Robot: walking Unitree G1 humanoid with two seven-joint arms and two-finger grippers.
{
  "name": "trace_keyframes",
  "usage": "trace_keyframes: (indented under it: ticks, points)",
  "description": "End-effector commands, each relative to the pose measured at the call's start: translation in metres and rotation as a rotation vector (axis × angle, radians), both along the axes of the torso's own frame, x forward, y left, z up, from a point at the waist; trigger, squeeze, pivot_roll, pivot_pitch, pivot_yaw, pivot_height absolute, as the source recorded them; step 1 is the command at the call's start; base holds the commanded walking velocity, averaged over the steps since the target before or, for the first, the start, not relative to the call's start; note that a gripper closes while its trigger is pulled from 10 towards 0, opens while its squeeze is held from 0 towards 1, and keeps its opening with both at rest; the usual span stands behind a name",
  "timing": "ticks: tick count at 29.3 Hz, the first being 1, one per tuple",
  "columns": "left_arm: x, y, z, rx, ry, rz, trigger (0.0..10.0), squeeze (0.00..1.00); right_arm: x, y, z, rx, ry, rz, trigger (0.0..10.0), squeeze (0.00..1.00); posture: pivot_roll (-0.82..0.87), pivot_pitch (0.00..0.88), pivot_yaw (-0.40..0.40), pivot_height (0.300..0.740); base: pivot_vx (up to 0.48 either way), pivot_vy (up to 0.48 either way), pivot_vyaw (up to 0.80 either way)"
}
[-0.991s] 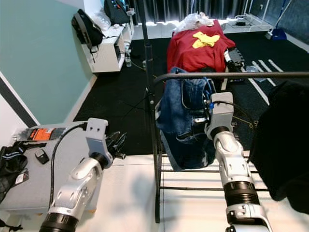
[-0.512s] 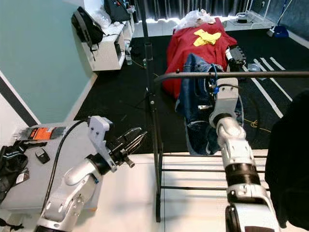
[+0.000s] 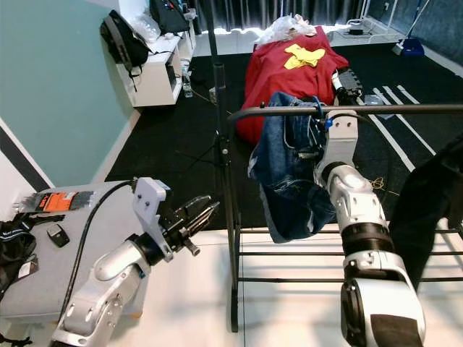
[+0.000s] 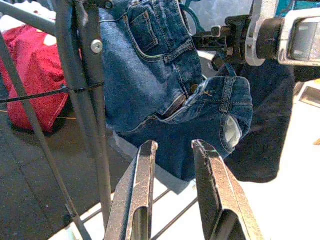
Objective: Hang hanger
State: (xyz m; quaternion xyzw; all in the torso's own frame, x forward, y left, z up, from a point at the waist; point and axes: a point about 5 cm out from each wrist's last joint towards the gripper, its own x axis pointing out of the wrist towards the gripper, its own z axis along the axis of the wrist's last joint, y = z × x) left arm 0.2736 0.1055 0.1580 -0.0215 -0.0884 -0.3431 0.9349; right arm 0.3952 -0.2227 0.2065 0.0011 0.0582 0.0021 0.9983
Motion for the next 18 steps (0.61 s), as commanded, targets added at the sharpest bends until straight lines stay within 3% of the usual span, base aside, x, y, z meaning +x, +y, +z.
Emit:
trace_keyframes:
  ticks: [1,5,6,7,9,10,18]
  points:
    - [-0.001,0.004,-0.002,0.036,0.006,-0.002,10.0,0.00,0.003,0.000,0.012,0.015,-0.037,0.003,10.0,0.75,0.08,0.071,0.050,0.740,0.000,0.000,0.00]
    - [-0.001,0.004,-0.002,0.036,0.006,-0.001,10.0,0.00,0.003,-0.001,0.012,0.015,-0.036,0.003,10.0,0.75,0.08,0.071,0.050,0.740,0.000,0.000,0.00]
    - [-0.001,0.004,-0.002,0.037,0.006,-0.001,10.0,0.00,0.003,-0.001,0.013,-0.020,-0.042,0.000,10.0,1.00,0.07,0.069,0.054,0.740,0.000,0.000,0.00]
    - [-0.001,0.004,-0.002,0.039,0.007,-0.002,10.0,0.00,0.003,-0.001,0.014,-0.066,-0.047,-0.001,10.0,0.60,0.07,0.069,0.055,0.740,0.000,0.000,0.00]
    - [-0.001,0.004,-0.002,0.040,0.007,-0.002,10.0,0.00,0.003,-0.001,0.014,-0.099,-0.049,-0.001,10.0,0.60,0.07,0.069,0.055,0.740,0.000,0.000,0.00]
    - [-0.001,0.004,-0.002,0.045,0.007,-0.004,10.0,0.00,0.002,0.000,0.015,-0.117,-0.059,-0.004,10.0,0.00,0.07,0.067,0.055,0.740,0.000,0.000,0.00]
    - [-0.004,0.003,-0.002,0.069,0.005,-0.018,10.0,0.00,-0.009,0.006,0.019,-0.132,-0.102,-0.007,10.0,0.00,0.08,0.062,0.056,0.740,0.000,0.000,0.00]
